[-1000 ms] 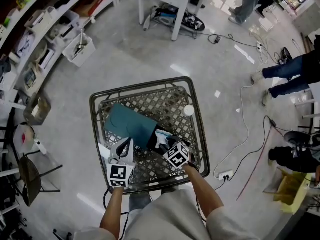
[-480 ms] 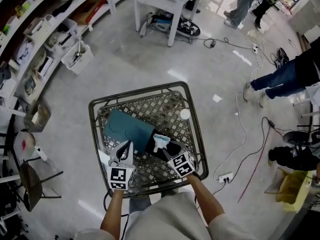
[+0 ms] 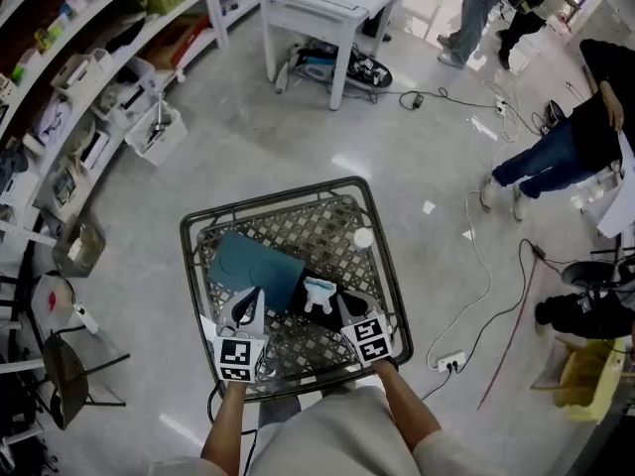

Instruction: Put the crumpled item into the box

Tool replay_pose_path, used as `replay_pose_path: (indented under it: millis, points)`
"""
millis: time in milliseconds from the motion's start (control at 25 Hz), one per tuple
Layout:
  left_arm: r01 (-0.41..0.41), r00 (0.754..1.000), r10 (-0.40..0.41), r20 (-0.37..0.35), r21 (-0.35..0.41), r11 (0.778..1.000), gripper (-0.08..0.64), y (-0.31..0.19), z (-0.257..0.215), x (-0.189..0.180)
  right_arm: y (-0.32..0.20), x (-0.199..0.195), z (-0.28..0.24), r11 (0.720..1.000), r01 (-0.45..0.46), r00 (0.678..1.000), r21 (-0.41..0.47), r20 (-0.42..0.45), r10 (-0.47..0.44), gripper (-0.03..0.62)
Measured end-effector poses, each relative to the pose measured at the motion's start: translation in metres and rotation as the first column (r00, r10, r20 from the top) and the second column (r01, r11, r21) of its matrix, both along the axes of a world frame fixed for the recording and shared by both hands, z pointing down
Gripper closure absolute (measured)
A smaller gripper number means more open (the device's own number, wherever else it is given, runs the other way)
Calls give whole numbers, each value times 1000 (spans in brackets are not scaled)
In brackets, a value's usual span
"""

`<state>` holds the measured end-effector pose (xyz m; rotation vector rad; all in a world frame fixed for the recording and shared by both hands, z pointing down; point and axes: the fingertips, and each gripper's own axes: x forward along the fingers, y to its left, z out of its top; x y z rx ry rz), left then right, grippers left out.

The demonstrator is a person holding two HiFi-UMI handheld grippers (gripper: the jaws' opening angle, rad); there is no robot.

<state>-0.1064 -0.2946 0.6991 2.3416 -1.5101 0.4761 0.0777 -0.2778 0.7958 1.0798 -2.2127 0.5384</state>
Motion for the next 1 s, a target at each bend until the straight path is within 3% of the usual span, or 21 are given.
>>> replay_pose_path:
  millis: [320, 680, 1000]
  points:
    - [30, 1000, -31, 6, 62, 998, 555, -17, -40, -15, -39, 1, -66, 989, -64, 997, 134, 60, 56, 594]
    - [73, 997, -72, -9, 161, 984, 555, -38, -102, -28, -78, 1, -154, 949, -86, 993, 303, 101, 57, 594]
    - [93, 996, -92, -16, 229, 969, 555, -44, -144, -45, -90, -8, -206, 915, -98, 991, 391, 118, 56, 594]
